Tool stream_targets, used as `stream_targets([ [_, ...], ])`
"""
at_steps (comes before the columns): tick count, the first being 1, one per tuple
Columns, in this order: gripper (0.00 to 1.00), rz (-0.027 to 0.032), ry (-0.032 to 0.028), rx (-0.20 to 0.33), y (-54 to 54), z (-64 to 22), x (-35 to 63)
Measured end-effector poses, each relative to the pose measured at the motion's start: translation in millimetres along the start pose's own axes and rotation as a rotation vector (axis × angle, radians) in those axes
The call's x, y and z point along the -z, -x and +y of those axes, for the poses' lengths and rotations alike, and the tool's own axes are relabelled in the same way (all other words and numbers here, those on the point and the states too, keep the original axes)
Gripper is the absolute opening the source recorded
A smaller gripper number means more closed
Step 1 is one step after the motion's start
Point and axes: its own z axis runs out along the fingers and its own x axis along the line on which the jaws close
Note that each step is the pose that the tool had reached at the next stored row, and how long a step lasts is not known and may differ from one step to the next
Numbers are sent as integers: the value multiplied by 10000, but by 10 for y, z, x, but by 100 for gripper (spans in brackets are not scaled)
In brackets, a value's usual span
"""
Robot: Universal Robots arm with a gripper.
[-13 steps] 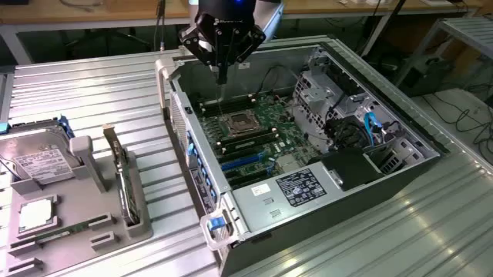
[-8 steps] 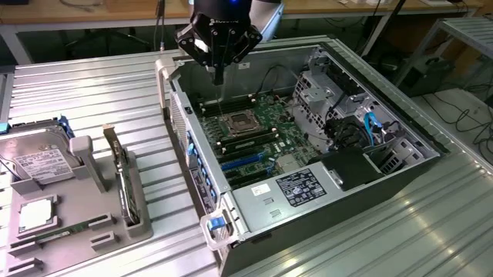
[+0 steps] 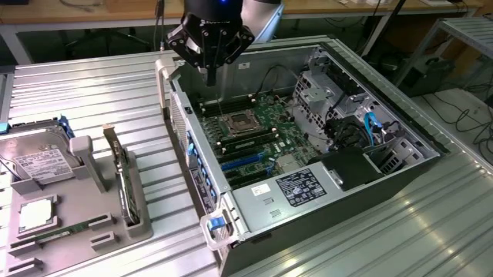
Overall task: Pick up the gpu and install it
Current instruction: 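Reach for the gpu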
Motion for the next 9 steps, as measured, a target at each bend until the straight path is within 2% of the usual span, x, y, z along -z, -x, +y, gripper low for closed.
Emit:
stream_targets([
  [9, 11, 0, 0, 0, -98, -9, 3],
])
